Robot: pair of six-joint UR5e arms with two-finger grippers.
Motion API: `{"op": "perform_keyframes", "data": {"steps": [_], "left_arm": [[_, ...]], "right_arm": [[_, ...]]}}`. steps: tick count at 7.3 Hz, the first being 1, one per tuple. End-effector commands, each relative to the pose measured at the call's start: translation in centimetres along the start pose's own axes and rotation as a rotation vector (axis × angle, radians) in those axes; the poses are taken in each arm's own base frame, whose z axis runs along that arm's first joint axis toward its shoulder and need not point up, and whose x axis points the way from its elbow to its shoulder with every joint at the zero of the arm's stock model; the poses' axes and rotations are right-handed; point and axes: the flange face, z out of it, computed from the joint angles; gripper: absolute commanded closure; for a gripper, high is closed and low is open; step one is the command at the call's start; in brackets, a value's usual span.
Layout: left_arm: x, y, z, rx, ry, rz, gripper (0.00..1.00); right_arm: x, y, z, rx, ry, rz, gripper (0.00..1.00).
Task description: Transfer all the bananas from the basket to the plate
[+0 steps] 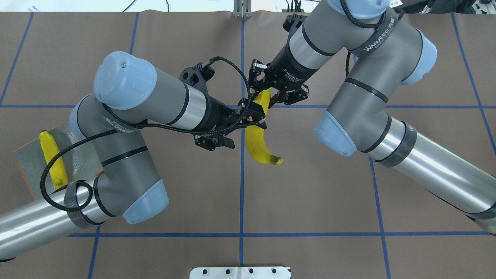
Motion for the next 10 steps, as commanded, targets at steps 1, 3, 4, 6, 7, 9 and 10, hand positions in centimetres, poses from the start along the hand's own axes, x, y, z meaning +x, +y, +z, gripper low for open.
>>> {"op": "perform_keyframes", "data": {"steps": [1,3,4,6,7,9,10], "left_arm": [[-0.18,0.57,0.75,-0.001,-0.003,0.003,0.0],[0.02,0.73,0.71,-0.002,0.001,0.004,0.02],[-0.03,0.77,0.82,-0.003,-0.001,0.005,0.07],[-0.13,0.94,1.1,-0.007,-0.003,0.003,0.29],[-0.13,0.95,1.1,-0.009,-0.004,0.003,0.33],[-0.13,0.95,1.1,-0.009,-0.004,0.003,0.9],[-0.08,0.91,0.98,-0.007,-0.002,0.007,1.0]], "right_arm": [[-0.04,0.08,0.01,-0.001,-0.001,-0.002,1.0],[-0.05,0.15,0.08,-0.002,-0.001,-0.002,1.0],[-0.06,0.23,0.15,-0.005,-0.001,-0.003,1.0],[-0.02,0.43,-0.05,-0.006,-0.004,-0.006,1.0],[0.1,0.59,-0.2,-0.008,-0.007,-0.008,1.0],[0.1,0.72,-0.35,-0.007,-0.01,-0.011,1.0],[0.2,0.68,-0.29,-0.008,-0.008,-0.01,0.71]]}}
